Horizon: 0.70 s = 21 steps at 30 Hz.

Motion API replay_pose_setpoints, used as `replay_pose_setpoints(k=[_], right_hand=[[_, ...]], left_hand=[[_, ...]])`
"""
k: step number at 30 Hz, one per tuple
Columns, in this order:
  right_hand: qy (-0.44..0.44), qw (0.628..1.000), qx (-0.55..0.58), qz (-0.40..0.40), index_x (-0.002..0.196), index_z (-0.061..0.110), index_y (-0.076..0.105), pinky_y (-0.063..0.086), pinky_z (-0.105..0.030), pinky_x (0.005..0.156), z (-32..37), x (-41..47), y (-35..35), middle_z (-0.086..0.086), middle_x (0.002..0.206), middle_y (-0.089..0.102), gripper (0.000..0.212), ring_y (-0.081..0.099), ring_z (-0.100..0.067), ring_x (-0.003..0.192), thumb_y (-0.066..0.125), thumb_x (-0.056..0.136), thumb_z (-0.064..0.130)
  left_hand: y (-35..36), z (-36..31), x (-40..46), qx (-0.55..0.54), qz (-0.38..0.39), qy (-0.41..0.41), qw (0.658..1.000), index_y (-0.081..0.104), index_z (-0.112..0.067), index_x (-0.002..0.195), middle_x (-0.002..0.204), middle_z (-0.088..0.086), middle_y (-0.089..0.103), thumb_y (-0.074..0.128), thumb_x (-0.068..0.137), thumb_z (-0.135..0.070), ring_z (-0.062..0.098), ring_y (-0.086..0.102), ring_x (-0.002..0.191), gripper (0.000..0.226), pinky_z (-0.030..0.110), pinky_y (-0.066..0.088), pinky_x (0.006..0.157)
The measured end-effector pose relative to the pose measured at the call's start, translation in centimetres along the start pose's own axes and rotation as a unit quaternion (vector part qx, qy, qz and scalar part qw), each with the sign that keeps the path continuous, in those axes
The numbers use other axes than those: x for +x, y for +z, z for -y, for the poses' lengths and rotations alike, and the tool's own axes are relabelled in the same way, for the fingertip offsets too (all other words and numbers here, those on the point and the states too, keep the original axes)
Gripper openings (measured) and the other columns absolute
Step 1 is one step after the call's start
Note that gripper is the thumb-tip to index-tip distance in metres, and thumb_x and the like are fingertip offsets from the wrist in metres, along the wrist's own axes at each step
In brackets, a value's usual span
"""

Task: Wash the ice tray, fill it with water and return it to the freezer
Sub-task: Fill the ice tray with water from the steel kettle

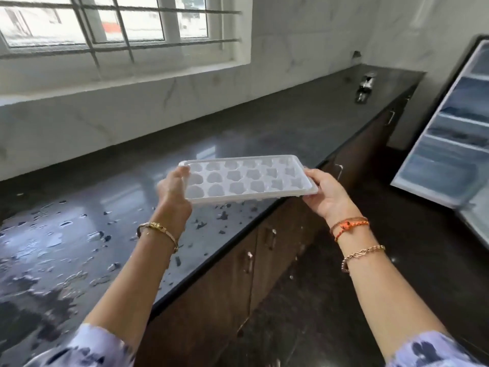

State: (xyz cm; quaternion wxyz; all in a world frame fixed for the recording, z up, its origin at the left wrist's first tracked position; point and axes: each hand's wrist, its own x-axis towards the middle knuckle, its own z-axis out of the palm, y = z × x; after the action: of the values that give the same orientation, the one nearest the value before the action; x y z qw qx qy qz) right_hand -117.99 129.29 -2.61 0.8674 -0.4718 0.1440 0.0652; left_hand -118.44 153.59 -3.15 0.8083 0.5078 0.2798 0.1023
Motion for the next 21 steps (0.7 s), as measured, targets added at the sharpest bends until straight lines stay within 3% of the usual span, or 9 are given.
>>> replay_pose_setpoints(k=[2, 3, 4, 7, 11, 12, 15, 18, 21], right_hand=[[0.001, 1.0, 0.013, -0.002, 0.082, 0.007, 0.061, 0.055, -0.025, 0.051, 0.5, 1.3, -1.0, -0.008, 0.077, 0.068, 0.018, 0.068, -0.018, 0.065, 0.046, 0.093, 0.009], [-0.005, 1.0, 0.008, -0.013, 0.083, 0.006, 0.061, 0.056, -0.026, 0.05, 3.6, 4.5, -3.6, -0.008, 0.074, 0.071, 0.017, 0.069, -0.018, 0.062, 0.047, 0.093, 0.009], [-0.005, 1.0, 0.004, -0.022, 0.088, 0.005, 0.063, 0.058, -0.027, 0.05, 4.2, 5.8, -4.5, -0.008, 0.076, 0.072, 0.014, 0.07, -0.018, 0.065, 0.05, 0.092, 0.01], [-0.014, 0.996, -0.058, -0.072, 0.101, 0.006, 0.064, 0.058, -0.033, 0.068, 9.1, 11.0, -7.0, -0.01, 0.096, 0.069, 0.017, 0.069, -0.023, 0.085, 0.06, 0.086, 0.013], [-0.072, 0.959, -0.228, -0.155, 0.101, 0.013, 0.068, 0.05, -0.017, 0.049, 14.8, 17.7, -11.1, -0.004, 0.083, 0.067, 0.019, 0.064, -0.015, 0.072, 0.061, 0.084, 0.015], [-0.091, 0.945, -0.264, -0.167, 0.101, 0.012, 0.068, 0.051, -0.018, 0.054, 15.9, 19.4, -12.2, -0.007, 0.089, 0.067, 0.019, 0.063, -0.018, 0.077, 0.058, 0.085, 0.013], [-0.117, 0.906, -0.355, -0.198, 0.089, 0.007, 0.066, 0.052, -0.041, 0.082, 19.3, 24.1, -16.2, -0.018, 0.103, 0.065, 0.016, 0.062, -0.03, 0.093, 0.051, 0.087, 0.013], [-0.133, 0.891, -0.389, -0.195, 0.09, 0.014, 0.064, 0.051, -0.044, 0.085, 22.6, 29.4, -20.2, -0.01, 0.093, 0.065, 0.014, 0.062, -0.026, 0.088, 0.05, 0.086, 0.013], [-0.147, 0.886, -0.386, -0.208, 0.105, 0.003, 0.06, 0.049, -0.049, 0.089, 26.1, 35.4, -24.6, -0.005, 0.083, 0.061, 0.023, 0.058, -0.018, 0.074, 0.05, 0.086, 0.013]], left_hand=[[1.3, 0.4, 0.7, 0.005, -0.003, 0.003, 1.0, 0.06, -0.013, 0.078, 0.088, 0.004, 0.06, 0.063, 0.083, -0.016, 0.019, 0.058, 0.076, 0.007, 0.033, 0.049, 0.075], [6.7, 2.3, 2.5, -0.003, 0.013, 0.0, 1.0, 0.063, -0.009, 0.089, 0.094, 0.006, 0.062, 0.064, 0.083, -0.018, 0.022, 0.06, 0.084, 0.01, 0.033, 0.051, 0.079], [7.9, 2.8, 3.0, -0.001, 0.027, -0.008, 1.0, 0.062, -0.006, 0.1, 0.098, 0.009, 0.063, 0.065, 0.083, -0.02, 0.025, 0.06, 0.088, 0.022, 0.033, 0.054, 0.076], [15.2, 4.5, 5.1, -0.015, 0.047, -0.008, 0.999, 0.058, -0.003, 0.114, 0.092, 0.01, 0.061, 0.068, 0.082, -0.018, 0.02, 0.058, 0.071, 0.037, 0.024, 0.051, 0.052], [25.2, 6.8, 7.4, 0.01, 0.062, 0.015, 0.998, 0.056, -0.006, 0.109, 0.078, 0.007, 0.058, 0.062, 0.085, -0.011, 0.017, 0.054, 0.061, 0.025, 0.016, 0.044, 0.034], [27.4, 7.4, 7.8, 0.027, 0.069, 0.023, 0.997, 0.055, -0.007, 0.109, 0.082, 0.008, 0.059, 0.06, 0.086, -0.011, 0.017, 0.055, 0.062, 0.024, 0.018, 0.045, 0.037], [34.6, 9.9, 9.6, 0.077, 0.092, 0.043, 0.992, 0.052, -0.014, 0.107, 0.095, 0.008, 0.059, 0.056, 0.086, -0.01, 0.02, 0.058, 0.071, 0.021, 0.027, 0.046, 0.049], [41.5, 12.9, 12.1, 0.115, 0.114, 0.064, 0.985, 0.051, -0.018, 0.108, 0.101, 0.005, 0.059, 0.056, 0.084, -0.007, 0.023, 0.059, 0.083, 0.027, 0.032, 0.052, 0.06], [48.7, 16.1, 15.4, 0.13, 0.119, 0.069, 0.982, 0.052, -0.017, 0.11, 0.103, 0.006, 0.061, 0.058, 0.082, -0.008, 0.025, 0.061, 0.088, 0.03, 0.033, 0.054, 0.059]])
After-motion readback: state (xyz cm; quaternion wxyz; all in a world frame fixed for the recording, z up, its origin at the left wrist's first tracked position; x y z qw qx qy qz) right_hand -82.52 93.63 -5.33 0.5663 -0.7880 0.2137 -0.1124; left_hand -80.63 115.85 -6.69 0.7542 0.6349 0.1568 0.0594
